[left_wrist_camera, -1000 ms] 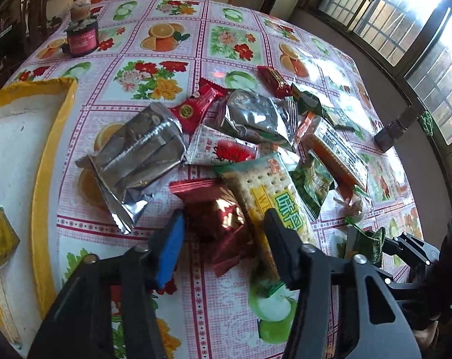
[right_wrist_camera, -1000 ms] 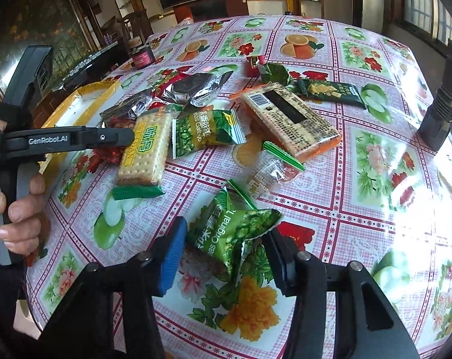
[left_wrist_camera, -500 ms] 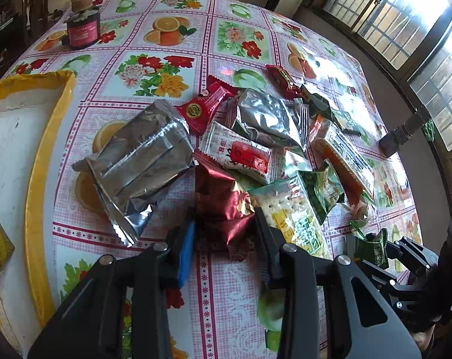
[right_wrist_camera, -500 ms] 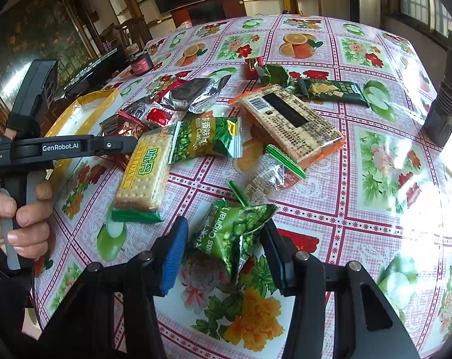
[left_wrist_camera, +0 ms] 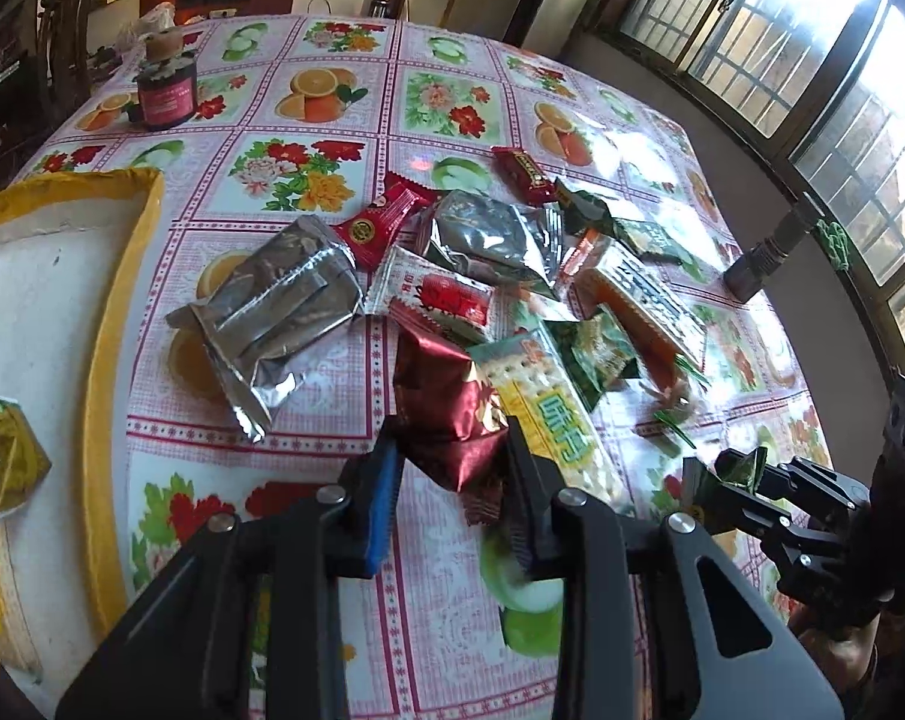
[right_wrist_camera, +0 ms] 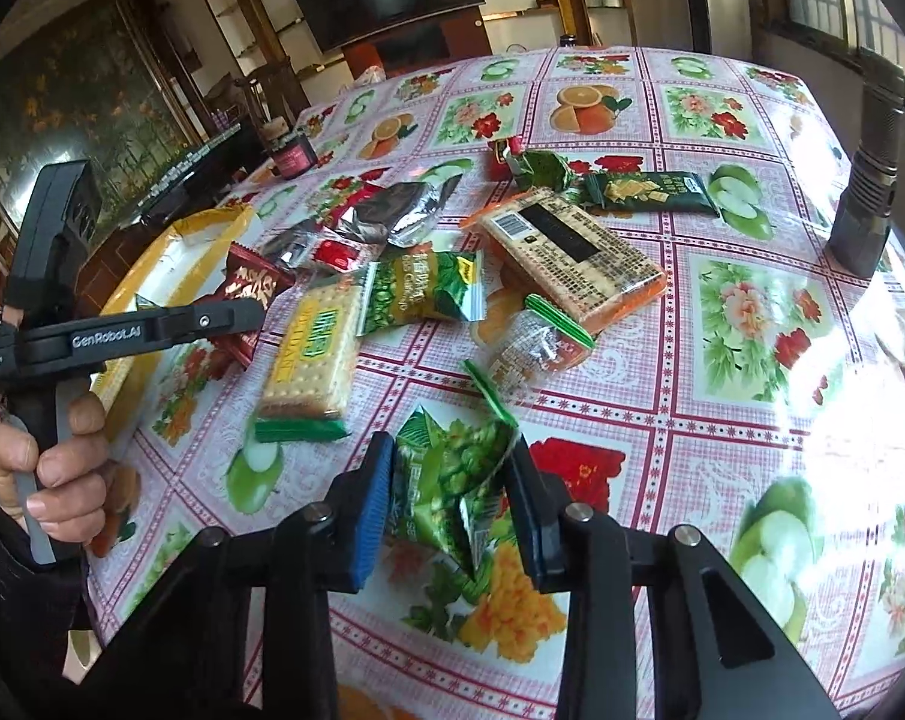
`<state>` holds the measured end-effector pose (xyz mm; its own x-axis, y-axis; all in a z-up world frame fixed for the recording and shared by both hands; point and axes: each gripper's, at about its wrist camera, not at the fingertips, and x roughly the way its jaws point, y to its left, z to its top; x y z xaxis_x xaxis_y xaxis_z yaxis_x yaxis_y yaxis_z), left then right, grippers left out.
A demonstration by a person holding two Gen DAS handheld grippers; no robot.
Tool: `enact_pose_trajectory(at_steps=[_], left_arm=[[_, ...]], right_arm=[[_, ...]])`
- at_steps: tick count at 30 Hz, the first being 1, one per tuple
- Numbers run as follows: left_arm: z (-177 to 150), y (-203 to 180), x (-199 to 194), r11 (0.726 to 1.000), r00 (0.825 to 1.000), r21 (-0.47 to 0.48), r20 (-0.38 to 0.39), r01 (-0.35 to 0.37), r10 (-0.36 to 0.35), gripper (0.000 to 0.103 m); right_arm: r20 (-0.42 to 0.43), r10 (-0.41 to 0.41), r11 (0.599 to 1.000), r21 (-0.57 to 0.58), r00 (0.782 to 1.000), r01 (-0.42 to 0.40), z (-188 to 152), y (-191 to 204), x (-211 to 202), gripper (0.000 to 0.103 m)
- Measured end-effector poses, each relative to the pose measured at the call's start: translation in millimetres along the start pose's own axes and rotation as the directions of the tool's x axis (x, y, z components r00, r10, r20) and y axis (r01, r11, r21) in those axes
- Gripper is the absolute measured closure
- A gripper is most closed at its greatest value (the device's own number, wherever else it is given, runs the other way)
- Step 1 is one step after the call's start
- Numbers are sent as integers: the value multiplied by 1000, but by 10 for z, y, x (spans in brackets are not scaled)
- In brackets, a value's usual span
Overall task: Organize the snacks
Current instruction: 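Grasp the green pea snack bag with the right tool while the left tool grasps a red foil bag, then carry the green pea bag right while the left tool carries the red foil bag to the tray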
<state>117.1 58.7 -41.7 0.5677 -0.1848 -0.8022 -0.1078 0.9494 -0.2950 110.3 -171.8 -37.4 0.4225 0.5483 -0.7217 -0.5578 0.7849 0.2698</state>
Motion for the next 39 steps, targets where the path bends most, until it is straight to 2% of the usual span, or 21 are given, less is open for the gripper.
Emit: enact_pose_trajectory(at_steps=[4, 16, 25, 39], left_arm=[[-83, -33, -217, 1000, 999, 4, 32, -6, 5, 70], [-323, 156, -785, 993, 986, -7, 122, -116, 116, 70], [-419, 471, -1106, 979, 963, -59, 176, -196, 204, 70], [-623, 1098, -1542, 952, 936, -177, 206, -250, 284, 70]], right_arm=[[21, 22, 1000, -4, 1000, -22, -10, 72, -99, 67], [30, 85, 995, -61, 996, -83, 73, 464, -114, 67], [30, 161, 980, -123, 986, -156, 243, 880, -17, 67], [-15, 292, 931, -227, 956, -287, 437, 1713, 313, 67]])
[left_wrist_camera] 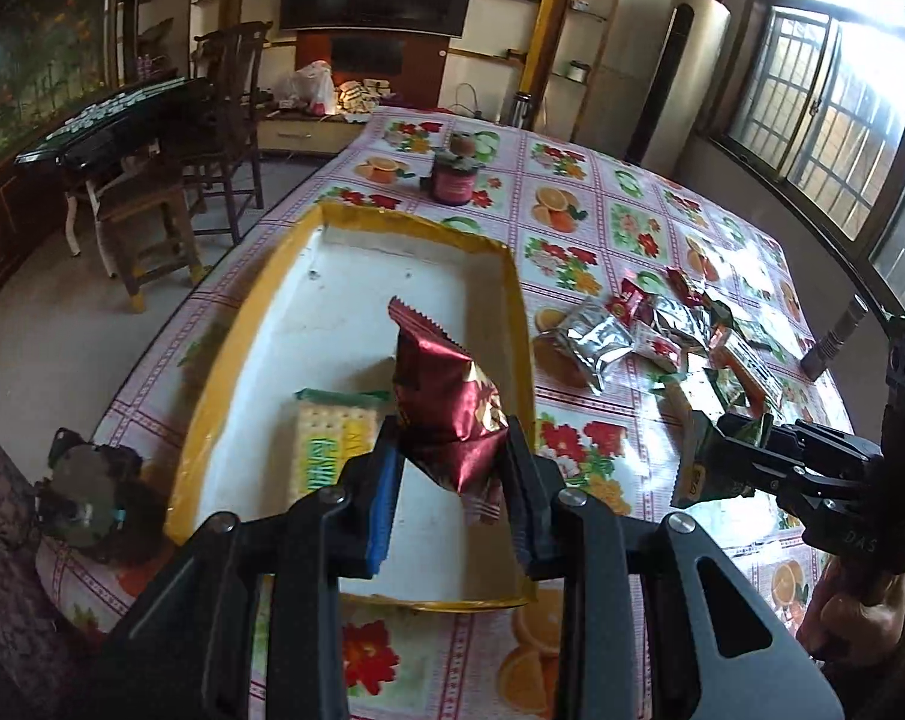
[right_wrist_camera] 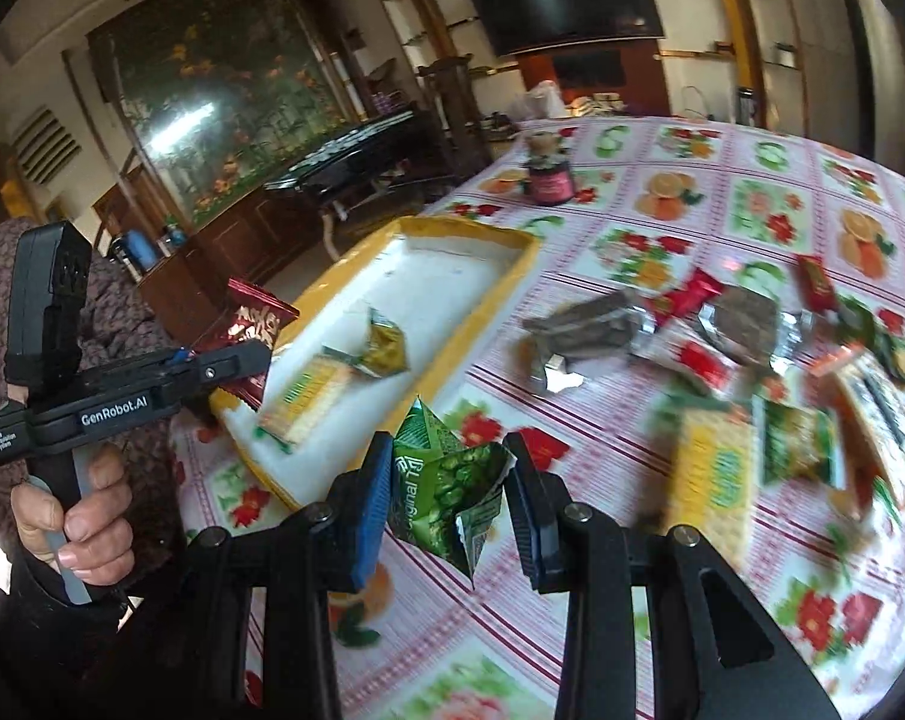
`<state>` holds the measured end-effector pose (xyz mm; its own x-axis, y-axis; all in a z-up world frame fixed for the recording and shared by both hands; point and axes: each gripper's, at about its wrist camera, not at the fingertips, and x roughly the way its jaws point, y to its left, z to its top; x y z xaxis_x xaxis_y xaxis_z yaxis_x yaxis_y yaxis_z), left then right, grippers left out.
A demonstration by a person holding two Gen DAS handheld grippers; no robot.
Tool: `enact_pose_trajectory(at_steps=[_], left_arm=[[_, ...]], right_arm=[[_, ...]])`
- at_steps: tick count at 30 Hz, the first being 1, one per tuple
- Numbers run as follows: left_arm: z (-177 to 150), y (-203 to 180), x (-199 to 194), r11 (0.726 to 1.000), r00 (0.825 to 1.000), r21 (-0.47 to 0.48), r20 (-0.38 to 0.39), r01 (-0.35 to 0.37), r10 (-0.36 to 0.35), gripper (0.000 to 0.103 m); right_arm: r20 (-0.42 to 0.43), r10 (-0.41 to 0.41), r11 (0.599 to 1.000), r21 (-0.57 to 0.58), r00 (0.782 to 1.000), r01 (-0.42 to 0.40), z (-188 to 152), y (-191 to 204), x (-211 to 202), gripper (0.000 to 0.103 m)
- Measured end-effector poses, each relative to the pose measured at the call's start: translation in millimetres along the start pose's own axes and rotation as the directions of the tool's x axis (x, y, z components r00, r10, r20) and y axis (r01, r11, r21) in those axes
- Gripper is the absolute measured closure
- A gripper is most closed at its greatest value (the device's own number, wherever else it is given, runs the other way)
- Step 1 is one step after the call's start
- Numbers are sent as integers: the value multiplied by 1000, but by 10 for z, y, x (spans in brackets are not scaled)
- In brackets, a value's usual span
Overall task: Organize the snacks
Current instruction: 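Carry the green pea bag right while the left tool carries the red foil bag to the tray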
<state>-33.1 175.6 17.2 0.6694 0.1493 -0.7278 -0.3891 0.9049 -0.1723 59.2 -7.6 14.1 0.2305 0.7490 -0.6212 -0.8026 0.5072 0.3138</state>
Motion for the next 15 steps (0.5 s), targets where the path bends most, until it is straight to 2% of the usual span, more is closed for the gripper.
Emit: enact_pose_trajectory(at_steps=[15], left_arm=[[-80, 324, 24, 999, 1000, -41, -17, -18, 17, 70]], right_arm=[[-48, 109, 991, -70, 993, -112, 230, 522, 495, 67]])
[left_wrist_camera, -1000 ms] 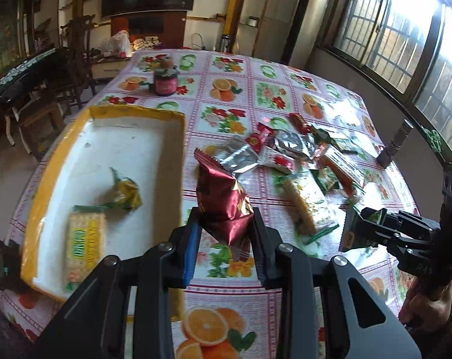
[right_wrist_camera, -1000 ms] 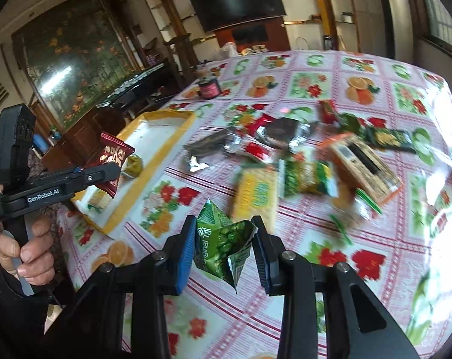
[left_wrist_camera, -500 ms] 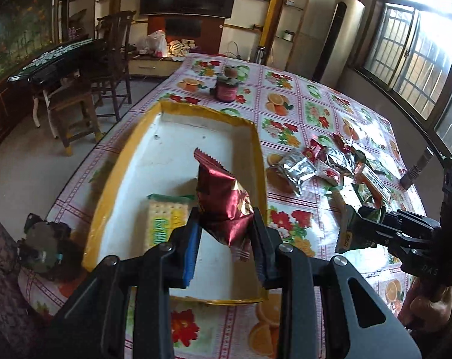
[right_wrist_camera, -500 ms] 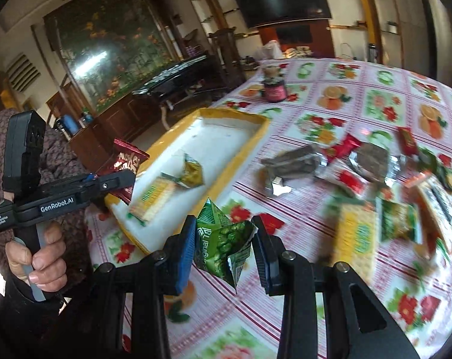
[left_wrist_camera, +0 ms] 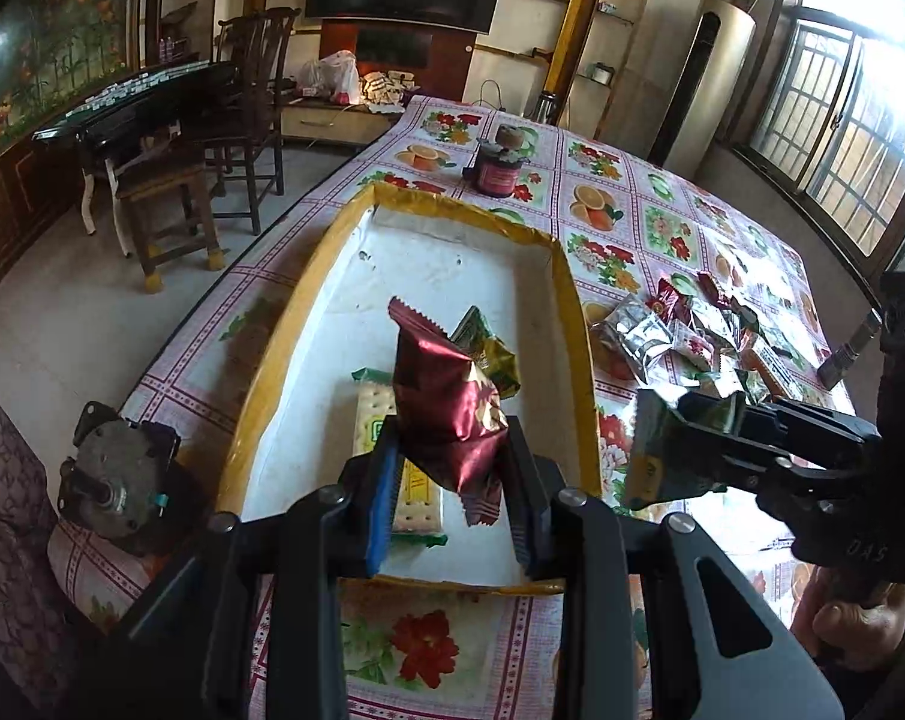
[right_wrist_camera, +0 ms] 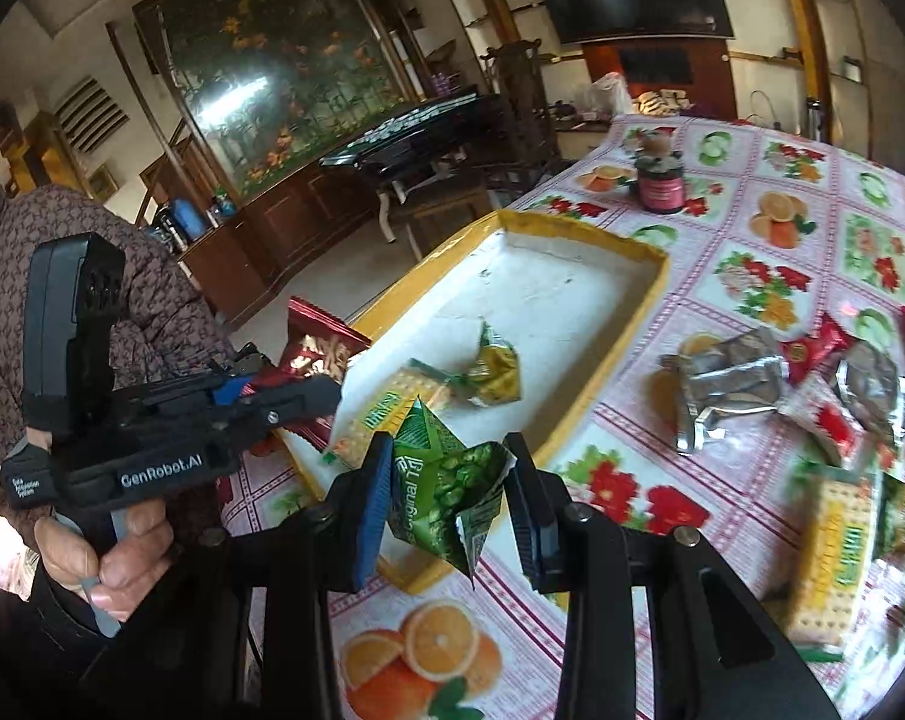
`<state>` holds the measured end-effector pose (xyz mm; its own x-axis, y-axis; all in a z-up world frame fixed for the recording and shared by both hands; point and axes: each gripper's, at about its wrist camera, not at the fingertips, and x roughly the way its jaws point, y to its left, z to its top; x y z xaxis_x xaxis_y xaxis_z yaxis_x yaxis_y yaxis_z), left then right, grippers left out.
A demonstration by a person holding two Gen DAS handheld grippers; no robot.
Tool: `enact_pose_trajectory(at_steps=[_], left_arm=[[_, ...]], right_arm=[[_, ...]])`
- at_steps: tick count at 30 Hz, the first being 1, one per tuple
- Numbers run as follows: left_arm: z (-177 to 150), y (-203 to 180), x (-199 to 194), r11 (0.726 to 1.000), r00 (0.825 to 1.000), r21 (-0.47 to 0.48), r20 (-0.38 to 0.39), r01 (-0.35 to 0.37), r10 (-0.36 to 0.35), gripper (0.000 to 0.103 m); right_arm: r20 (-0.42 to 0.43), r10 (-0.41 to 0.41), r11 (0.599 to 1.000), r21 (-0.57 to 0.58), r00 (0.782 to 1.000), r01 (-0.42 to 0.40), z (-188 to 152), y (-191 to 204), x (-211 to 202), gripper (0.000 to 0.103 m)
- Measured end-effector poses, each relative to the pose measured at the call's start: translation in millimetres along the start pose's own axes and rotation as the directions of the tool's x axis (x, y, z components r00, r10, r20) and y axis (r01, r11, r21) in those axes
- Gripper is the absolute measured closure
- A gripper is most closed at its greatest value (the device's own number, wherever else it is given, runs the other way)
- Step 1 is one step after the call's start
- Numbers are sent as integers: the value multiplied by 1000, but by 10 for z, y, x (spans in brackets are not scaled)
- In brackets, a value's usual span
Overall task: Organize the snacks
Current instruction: 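Carry the green pea bag right while the left tool carries the red foil bag to the tray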
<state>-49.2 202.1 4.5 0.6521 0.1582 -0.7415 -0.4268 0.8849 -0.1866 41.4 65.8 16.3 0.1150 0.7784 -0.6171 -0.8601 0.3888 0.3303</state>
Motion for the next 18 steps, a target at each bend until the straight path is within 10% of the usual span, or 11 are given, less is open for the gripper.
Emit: enact_pose_trajectory(at_steps=[18], left_arm=[[-53, 239, 299, 999, 996, -43, -86, 19, -23, 70]], right_arm=[[-139, 62, 998, -1, 988, -63, 4, 81, 678, 67]])
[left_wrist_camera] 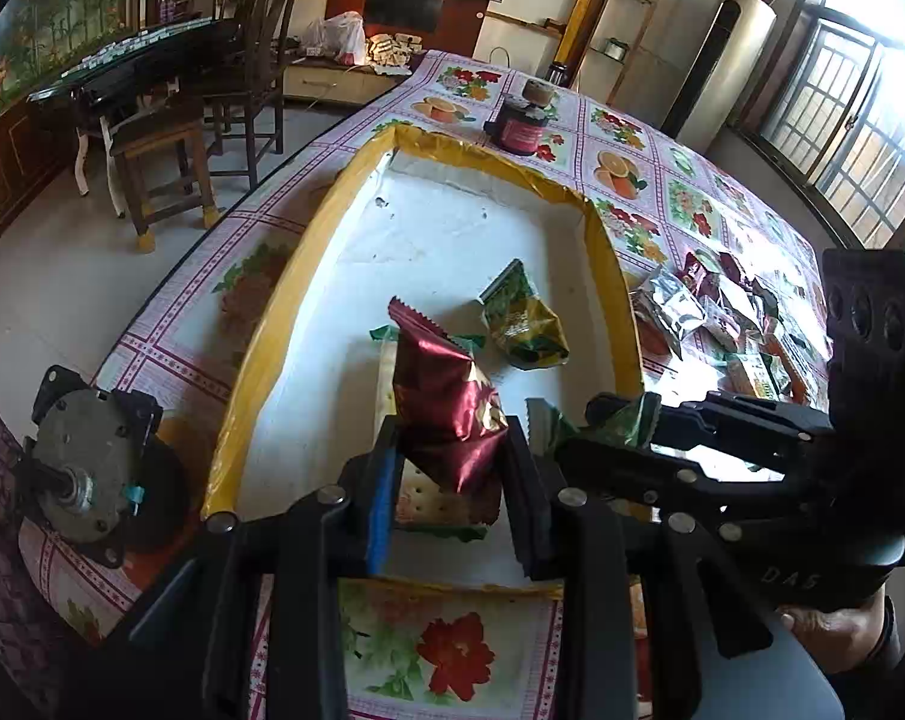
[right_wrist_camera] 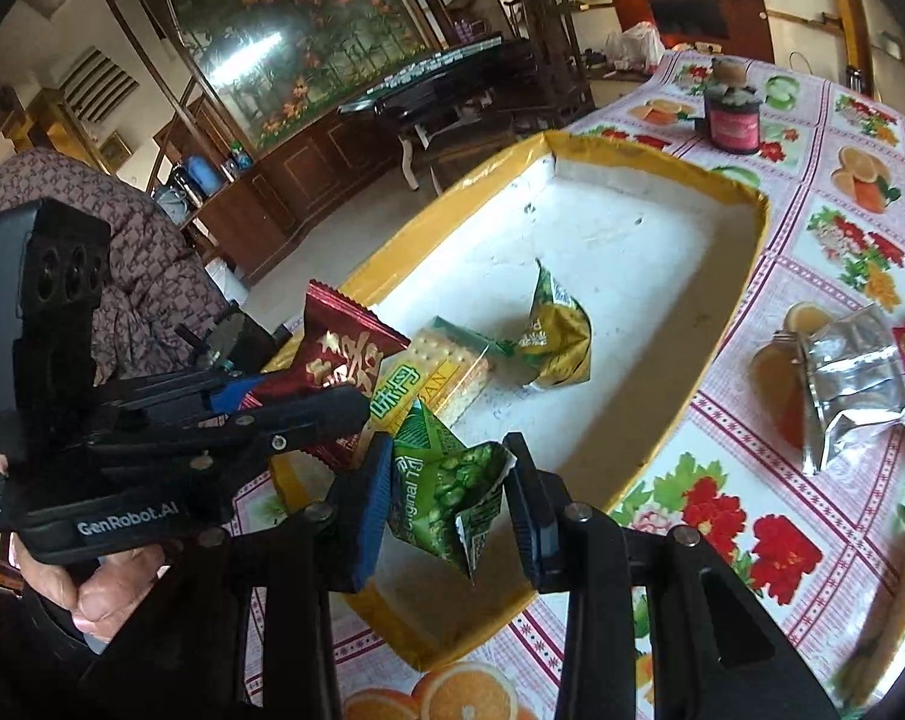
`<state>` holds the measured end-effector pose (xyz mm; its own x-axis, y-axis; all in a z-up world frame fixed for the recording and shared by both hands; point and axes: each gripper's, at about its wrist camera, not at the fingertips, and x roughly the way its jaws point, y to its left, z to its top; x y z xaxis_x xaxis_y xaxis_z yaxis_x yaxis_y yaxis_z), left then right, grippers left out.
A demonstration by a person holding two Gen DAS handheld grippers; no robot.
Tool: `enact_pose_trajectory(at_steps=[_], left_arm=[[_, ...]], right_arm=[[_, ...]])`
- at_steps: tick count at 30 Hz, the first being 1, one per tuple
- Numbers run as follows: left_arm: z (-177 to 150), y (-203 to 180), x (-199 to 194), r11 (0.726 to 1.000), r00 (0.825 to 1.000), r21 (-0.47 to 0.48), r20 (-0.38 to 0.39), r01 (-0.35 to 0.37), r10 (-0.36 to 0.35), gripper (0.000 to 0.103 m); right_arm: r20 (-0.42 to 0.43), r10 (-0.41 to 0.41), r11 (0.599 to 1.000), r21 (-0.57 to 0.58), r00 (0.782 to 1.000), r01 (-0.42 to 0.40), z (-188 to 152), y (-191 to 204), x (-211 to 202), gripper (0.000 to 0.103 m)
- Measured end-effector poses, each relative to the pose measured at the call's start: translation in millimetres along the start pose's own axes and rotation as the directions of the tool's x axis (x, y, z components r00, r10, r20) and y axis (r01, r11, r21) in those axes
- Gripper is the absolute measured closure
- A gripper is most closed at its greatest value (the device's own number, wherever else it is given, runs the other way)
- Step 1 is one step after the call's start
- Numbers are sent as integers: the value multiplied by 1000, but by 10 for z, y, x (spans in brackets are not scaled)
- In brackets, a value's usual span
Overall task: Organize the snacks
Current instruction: 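Carry the green pea bag right while the left tool carries the red foil bag to the tray, then open the right tool over the tray while the left tool releases the red foil bag inside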
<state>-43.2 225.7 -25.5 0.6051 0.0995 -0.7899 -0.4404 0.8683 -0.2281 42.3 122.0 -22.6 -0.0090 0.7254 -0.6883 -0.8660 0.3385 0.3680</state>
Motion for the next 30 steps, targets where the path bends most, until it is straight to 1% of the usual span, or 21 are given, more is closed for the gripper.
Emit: enact_pose_trajectory(at_steps=[10, 12, 13, 15, 16, 17, 18, 20, 23, 30], left_arm=[[-30, 68, 141, 1000, 999, -20, -41, -13, 12, 69], [-33, 73, 143, 1000, 999, -18, -44, -16, 15, 68], [-35, 76, 140, 1000, 999, -17, -44, -20, 20, 68], [-28, 89, 146, 999, 998, -24, -50, -25, 24, 65], [-27, 100, 148, 999, 998, -30, -53, -29, 27, 61], [-26, 110, 151, 999, 998, -36, -58, -36, 34, 55], [-26, 121, 138, 998, 998, -39, -56, -44, 42, 52], [-21, 129, 86, 998, 998, -44, -44, -43, 41, 42], [-11, 107, 7, 998, 999, -38, -21, -42, 41, 38], [-2, -84, -163, 998, 998, -1, 23, -59, 59, 37]], right_arm=[[-44, -6, 1000, -9, 999, 5, -51, -1, 104, 67], [-36, -16, 1000, -11, 999, 16, -55, 10, 91, 66], [-35, -24, 1000, -14, 999, 23, -51, 15, 84, 63], [-33, -38, 999, -16, 999, 38, -50, 16, 63, 56], [-33, -39, 999, -17, 999, 39, -52, 13, 49, 52], [-30, -44, 999, -16, 999, 43, -51, 10, 32, 51], [-24, -44, 999, -17, 999, 44, -36, -1, 18, 50], [-8, -51, 998, -22, 999, 51, -34, 5, -48, 49], [21, -52, 998, -23, 998, 52, -32, 1, -186, 48], [91, -73, 997, 12, 993, 73, -102, -110, -535, 46]])
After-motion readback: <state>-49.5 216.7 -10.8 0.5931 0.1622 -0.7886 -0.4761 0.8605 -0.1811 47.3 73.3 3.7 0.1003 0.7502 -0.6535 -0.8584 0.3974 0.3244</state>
